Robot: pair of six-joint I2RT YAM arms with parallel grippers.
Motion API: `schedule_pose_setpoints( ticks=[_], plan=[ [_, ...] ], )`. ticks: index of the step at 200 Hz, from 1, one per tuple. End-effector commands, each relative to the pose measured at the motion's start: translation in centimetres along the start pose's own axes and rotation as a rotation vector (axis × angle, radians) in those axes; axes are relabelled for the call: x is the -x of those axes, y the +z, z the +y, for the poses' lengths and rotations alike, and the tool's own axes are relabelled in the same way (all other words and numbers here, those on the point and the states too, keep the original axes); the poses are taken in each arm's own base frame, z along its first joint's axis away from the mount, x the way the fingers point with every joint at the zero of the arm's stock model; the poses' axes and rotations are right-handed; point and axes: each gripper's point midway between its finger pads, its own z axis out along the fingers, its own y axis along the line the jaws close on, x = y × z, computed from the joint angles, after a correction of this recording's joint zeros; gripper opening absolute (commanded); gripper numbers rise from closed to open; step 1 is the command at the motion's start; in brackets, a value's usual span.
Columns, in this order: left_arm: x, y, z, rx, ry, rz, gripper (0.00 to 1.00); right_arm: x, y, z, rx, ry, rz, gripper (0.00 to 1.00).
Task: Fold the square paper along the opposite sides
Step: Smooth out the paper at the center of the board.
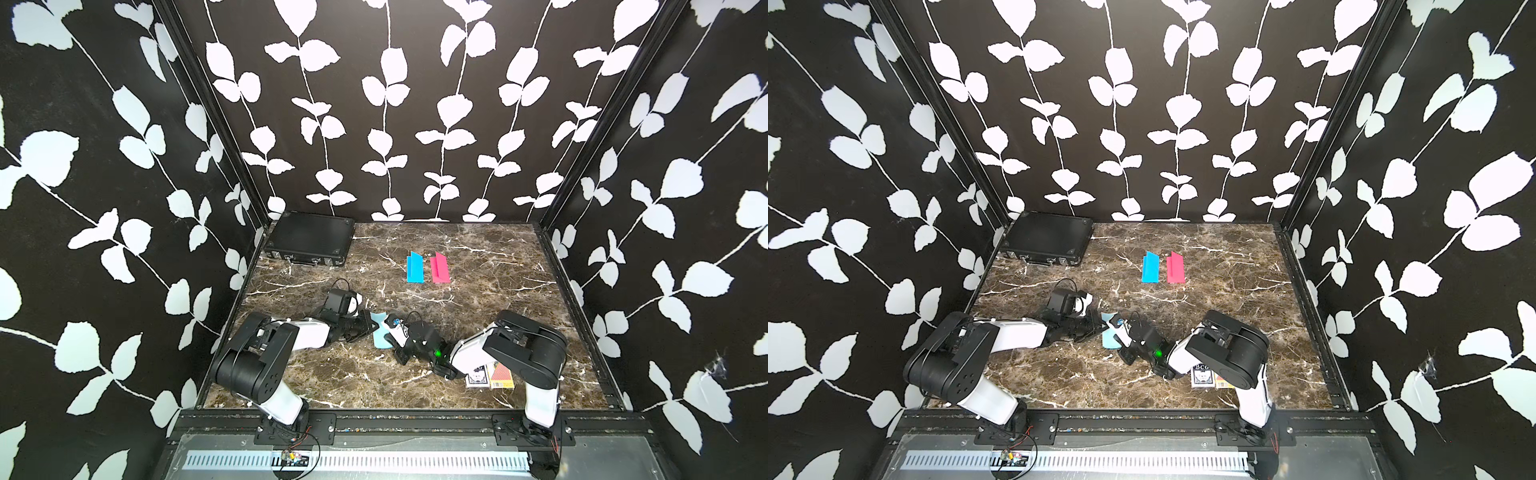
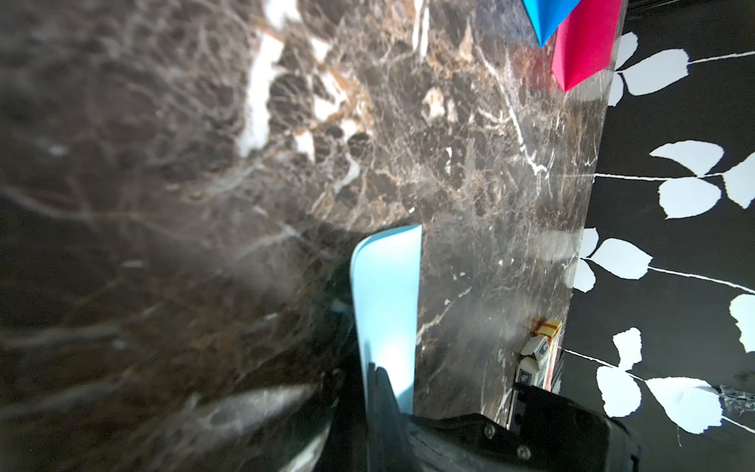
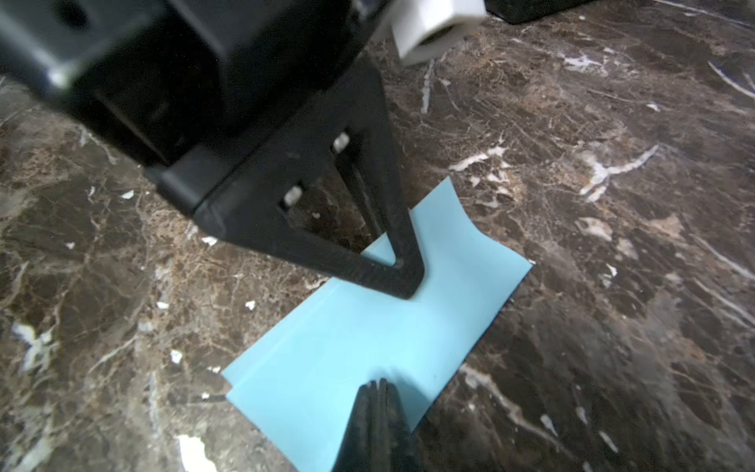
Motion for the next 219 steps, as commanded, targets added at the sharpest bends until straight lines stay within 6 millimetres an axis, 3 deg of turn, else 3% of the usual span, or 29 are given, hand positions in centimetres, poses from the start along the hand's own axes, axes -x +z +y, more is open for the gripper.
schedule_pose_setpoints(
  ticks=[1, 111, 126, 147, 179, 194, 219],
  plan=[
    [-0.2, -0.1, 0.7, 0.034, 0.001, 0.009, 0.0, -3.6, -1.1, 0.3, -0.008, 0.005, 0.115, 0.0],
    [0.3, -0.5, 1.2, 0.021, -0.001, 0.004, 0.0, -7.1, -3.8, 1.3, -0.007, -0.022, 0.252, 0.0],
    [0.3, -0.5, 0.7, 0.001, 0.025, 0.016, 0.0, -5.0, -4.1, 1.2, -0.011, -0.017, 0.195, 0.01],
    [0.0, -0.5, 0.6, -0.01, 0.063, 0.031, 0.0, 0.7, -3.6, 0.2, 0.027, 0.044, 0.031, 0.02],
    [-1.0, -0.3, 0.5, -0.047, 0.07, 0.068, 0.0, 8.7, -0.8, -2.9, 0.052, 0.079, -0.195, 0.02],
    [-1.2, -0.3, 0.5, -0.053, 0.066, 0.071, 0.0, 9.9, 0.9, -3.5, 0.052, 0.051, -0.204, 0.02],
    [-1.0, -0.3, 0.4, -0.053, 0.07, 0.071, 0.0, 8.7, 3.1, -3.7, 0.06, 0.023, -0.166, 0.01]
  ],
)
